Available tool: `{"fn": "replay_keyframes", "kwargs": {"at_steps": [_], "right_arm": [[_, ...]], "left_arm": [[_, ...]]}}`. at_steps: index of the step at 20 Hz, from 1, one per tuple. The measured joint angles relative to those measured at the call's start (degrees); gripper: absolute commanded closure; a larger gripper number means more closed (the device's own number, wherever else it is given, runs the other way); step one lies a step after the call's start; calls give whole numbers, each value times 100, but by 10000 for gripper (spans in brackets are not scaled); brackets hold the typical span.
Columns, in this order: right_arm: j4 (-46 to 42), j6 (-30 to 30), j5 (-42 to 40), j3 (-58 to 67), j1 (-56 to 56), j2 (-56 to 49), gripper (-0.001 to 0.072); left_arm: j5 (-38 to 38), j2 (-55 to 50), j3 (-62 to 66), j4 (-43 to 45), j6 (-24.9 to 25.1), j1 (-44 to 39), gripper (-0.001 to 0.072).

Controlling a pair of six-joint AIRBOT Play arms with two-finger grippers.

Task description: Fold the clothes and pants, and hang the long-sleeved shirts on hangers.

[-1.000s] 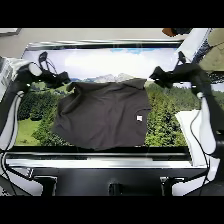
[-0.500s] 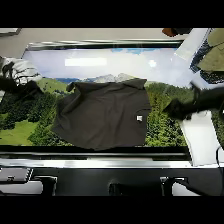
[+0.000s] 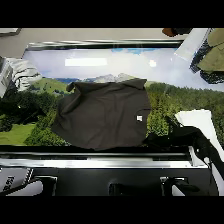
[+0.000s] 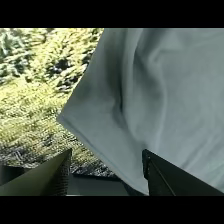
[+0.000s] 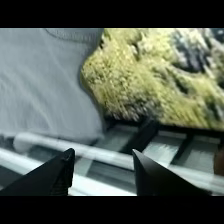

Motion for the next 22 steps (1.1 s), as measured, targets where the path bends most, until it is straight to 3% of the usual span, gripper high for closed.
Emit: {"fn": "replay_keyframes", "kwargs": {"at_steps": [3, 6, 10, 14, 18, 22], "right_arm": [[173, 153, 601, -122, 437, -79, 301], [372, 236, 1019, -146, 824, -337, 675], [479, 260, 1226, -57, 1003, -358, 678], [474, 396, 1263, 118, 1051, -190, 677], [457, 492, 1217, 350, 1064, -125, 677], [452, 498, 1178, 549, 1064, -107, 677]], "left_arm": [[37, 31, -87, -4, 7, 15, 195], [61, 59, -177, -9, 59, 81, 195], [225, 170, -501, -170, 457, 479, 195], [743, 214, -1213, -927, 1163, 946, 195], [1346, 129, -1884, -1561, 1781, 1008, 195], [1705, -142, -2184, -1801, 2048, 881, 195]]}}
